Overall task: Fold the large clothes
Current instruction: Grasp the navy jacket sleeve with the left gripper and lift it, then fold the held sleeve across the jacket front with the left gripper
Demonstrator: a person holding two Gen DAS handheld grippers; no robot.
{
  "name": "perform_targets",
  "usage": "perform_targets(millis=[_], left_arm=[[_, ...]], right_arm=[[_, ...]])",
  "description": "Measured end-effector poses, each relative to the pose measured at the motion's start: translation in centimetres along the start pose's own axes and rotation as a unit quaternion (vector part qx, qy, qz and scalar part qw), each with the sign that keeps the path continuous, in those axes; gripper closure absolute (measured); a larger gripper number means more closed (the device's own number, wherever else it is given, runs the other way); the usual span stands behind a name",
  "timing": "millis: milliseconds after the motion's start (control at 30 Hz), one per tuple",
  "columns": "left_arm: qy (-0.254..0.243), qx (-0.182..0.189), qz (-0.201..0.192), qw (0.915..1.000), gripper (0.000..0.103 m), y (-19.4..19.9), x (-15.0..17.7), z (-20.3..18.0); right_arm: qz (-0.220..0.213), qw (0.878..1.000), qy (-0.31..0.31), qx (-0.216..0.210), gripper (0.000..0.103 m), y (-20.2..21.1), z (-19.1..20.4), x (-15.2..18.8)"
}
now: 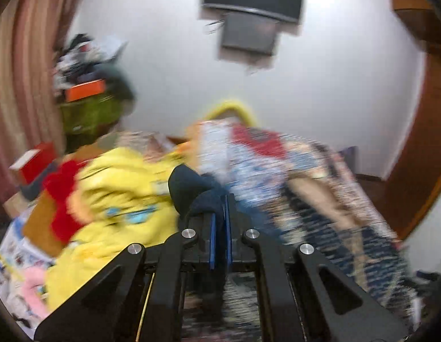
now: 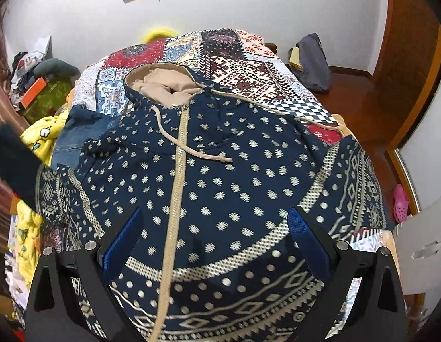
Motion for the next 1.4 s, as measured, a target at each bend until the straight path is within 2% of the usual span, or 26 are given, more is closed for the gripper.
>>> perform_targets(millis=[67, 167, 233, 367, 433, 567, 667, 767, 867, 967, 1000, 1067, 1100, 1133, 1267, 1333, 1400], left_arm=[[-0.006, 0.038, 0.004, 0.9992, 0.099, -0.4, -0.7, -4.8], [-0.026, 0.071, 0.019, 0.997, 0.099, -1.1, -0.1, -10.8], [-0.049, 0.096, 0.04, 0.9934, 0.099, -2.2, 1.3, -15.6], [-0.08, 0.131, 0.09, 0.9841, 0.099, -4.4, 5.8, -22.6], [-0.098, 0.146, 0.13, 0.9758, 0.099, -6.0, 9.2, -25.7], [-0.119, 0.157, 0.199, 0.9601, 0.099, -7.8, 16.0, -29.6], [-0.131, 0.171, 0.266, 0.9397, 0.099, -9.3, 21.2, -31.6], [-0.153, 0.173, 0.31, 0.9221, 0.099, -10.3, 25.1, -32.8], [-0.18, 0.167, 0.33, 0.9116, 0.098, -10.2, 27.3, -32.9], [-0.181, 0.177, 0.334, 0.9079, 0.096, -9.2, 27.7, -32.4], [-0.176, 0.184, 0.336, 0.9069, 0.091, -8.7, 27.6, -32.2], [-0.162, 0.201, 0.337, 0.9053, 0.073, -7.3, 27.1, -31.4], [-0.158, 0.208, 0.332, 0.9064, 0.058, -6.4, 26.6, -30.7], [-0.159, 0.21, 0.321, 0.9098, 0.049, -5.4, 25.9, -29.7], [-0.186, 0.199, 0.278, 0.9211, 0.047, -2.8, 23.5, -25.5], [-0.188, 0.174, 0.262, 0.9305, 0.04, -3.0, 22.3, -22.6], [-0.192, 0.133, 0.246, 0.9407, 0.04, -3.2, 21.4, -18.7]], right_arm=[[-0.002, 1.0, -0.003, -0.003, 0.004, 0.5, -0.9, 0.1], [-0.006, 1.0, -0.013, -0.009, 0.004, 1.2, -2.4, 0.2], [-0.012, 1.0, -0.02, -0.008, 0.004, 1.6, -3.4, 0.2], [-0.024, 0.999, -0.025, -0.003, 0.004, 2.5, -5.3, 0.3], [-0.024, 0.999, -0.026, -0.003, 0.004, 2.6, -6.1, 0.5], [-0.023, 0.999, -0.031, -0.005, 0.004, 3.0, -7.5, 1.2], [-0.018, 0.999, -0.037, -0.005, 0.004, 2.8, -8.2, 1.8], [-0.011, 0.999, -0.037, -0.004, 0.004, 2.7, -8.8, 2.4], [-0.003, 1.0, -0.027, 0.004, 0.004, 2.6, -8.9, 2.9], [-0.003, 1.0, -0.008, 0.011, 0.004, 2.8, -8.5, 3.1], [-0.003, 1.0, -0.002, 0.012, 0.004, 2.8, -8.3, 3.1], [-0.001, 1.0, 0.012, 0.012, 0.004, 2.8, -7.7, 2.9], [-0.001, 1.0, 0.017, 0.013, 0.004, 2.7, -7.4, 2.8], [-0.001, 1.0, 0.024, 0.012, 0.004, 2.7, -6.9, 2.6], [-0.003, 0.998, 0.06, -0.002, 0.004, 2.1, -3.8, 1.8], [-0.003, 0.997, 0.078, -0.006, 0.004, 1.5, -2.1, 1.3], [0.001, 0.995, 0.1, -0.008, 0.004, 0.7, -0.1, 1.0]])
Point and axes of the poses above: each gripper's, at about its wrist camera, not at the fingertips, and y roughly against the way its jaws point, z to its left, x to its underside, the point moved 10 cm from there along -y, roughly the way its jaws point, and after that the axes turned 2 degrees about -z, right-handed, at the moved point
